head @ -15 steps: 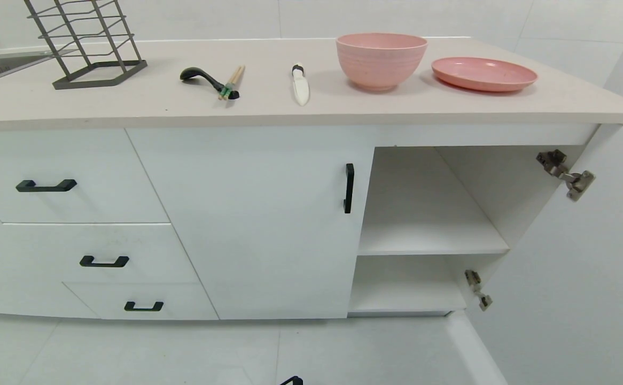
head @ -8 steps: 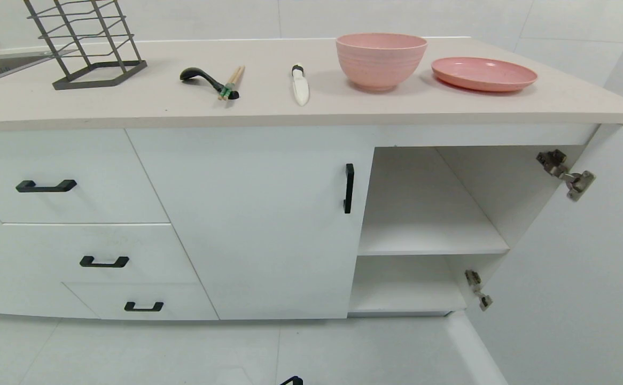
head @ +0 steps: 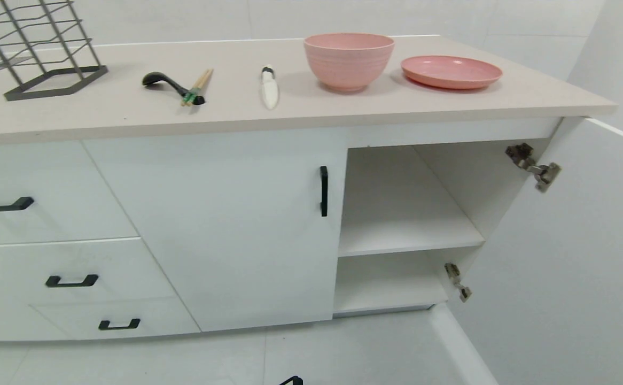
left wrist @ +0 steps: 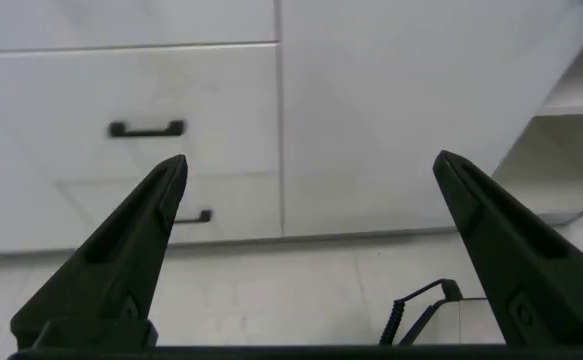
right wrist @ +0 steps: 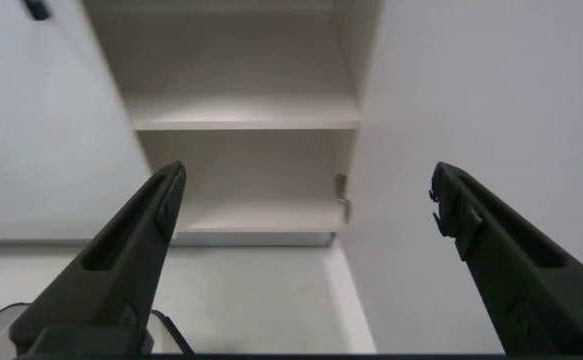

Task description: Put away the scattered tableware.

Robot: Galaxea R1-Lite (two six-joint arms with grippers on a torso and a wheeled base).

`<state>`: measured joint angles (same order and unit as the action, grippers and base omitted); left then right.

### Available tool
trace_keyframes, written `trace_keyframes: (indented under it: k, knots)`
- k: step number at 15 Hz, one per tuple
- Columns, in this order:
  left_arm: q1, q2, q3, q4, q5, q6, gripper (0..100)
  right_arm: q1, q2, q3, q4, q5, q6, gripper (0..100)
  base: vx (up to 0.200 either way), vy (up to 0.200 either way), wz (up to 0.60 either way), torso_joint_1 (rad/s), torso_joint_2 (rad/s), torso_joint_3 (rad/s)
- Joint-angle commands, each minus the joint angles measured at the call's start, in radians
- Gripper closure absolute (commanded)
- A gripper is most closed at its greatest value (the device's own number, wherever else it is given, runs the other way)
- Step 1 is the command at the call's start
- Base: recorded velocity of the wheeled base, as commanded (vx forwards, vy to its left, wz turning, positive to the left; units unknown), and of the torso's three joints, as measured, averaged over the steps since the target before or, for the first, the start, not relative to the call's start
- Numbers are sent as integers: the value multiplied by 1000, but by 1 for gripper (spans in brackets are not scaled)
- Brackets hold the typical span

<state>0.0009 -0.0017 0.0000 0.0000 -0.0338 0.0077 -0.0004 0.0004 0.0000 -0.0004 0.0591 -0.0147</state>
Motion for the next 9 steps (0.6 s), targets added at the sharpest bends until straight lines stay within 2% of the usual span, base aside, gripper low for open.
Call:
trace_keyframes:
  k: [1, 4, 7, 8, 9]
  knots:
    - [1, 5, 0, 0, 0, 0, 0, 0, 0, 0, -1, 1, -1, 0, 0, 0, 0, 0, 0, 0]
    - [1, 5, 0, 2, 0, -2, 0, 0, 0, 0, -1, 1, -1, 0, 0, 0, 0, 0, 0, 0]
    - [1, 5, 0, 2, 0, -5, 0, 0, 0, 0, -1, 1, -1, 0, 200, -200, 0, 1, 6, 4]
    - [1, 5, 0, 2, 0, -5, 0, 0, 0, 0, -1, 1, -1, 0, 200, 0, 0, 7, -2, -2]
    - [1, 5, 0, 2, 2, -5, 0, 0, 0, 0, -1, 1, -1, 0, 0, 0, 0, 0, 0, 0]
